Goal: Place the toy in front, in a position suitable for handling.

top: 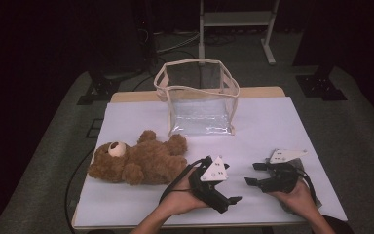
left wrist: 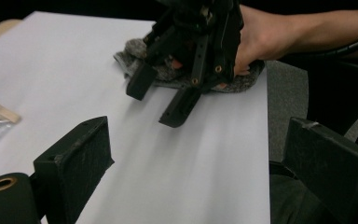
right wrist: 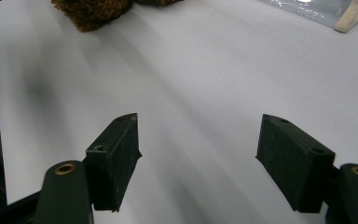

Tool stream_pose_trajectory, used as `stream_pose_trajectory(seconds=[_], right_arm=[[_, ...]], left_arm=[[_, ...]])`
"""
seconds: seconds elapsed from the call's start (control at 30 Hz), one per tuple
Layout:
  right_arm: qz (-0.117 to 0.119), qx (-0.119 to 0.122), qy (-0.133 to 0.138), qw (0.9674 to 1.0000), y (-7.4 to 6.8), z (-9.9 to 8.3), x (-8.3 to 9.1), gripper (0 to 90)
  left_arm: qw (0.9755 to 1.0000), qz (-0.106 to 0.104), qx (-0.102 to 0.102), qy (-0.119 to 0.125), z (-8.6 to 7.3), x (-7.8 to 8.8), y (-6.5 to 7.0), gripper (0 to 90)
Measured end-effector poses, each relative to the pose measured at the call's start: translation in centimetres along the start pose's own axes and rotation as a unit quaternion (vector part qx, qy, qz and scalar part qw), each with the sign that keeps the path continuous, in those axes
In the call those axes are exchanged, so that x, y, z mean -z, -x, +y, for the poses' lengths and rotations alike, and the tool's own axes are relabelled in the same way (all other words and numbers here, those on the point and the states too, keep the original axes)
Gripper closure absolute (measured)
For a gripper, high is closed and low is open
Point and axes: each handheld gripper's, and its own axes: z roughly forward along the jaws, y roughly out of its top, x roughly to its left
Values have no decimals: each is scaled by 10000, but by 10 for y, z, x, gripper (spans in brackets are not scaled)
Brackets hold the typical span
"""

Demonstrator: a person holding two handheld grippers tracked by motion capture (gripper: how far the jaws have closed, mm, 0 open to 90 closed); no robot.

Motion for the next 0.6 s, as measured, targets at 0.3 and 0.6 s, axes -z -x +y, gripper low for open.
stream_pose_trajectory(seconds=[0.3, 0.6], right_arm=[[10, 16, 6, 10000, -1, 0, 0, 282], [15, 29, -22, 10000, -2, 0, -1, 282]], left_arm=[[9999, 125, -78, 76, 7, 31, -11, 73], [9995, 246, -168, 98, 10, 54, -19, 73]])
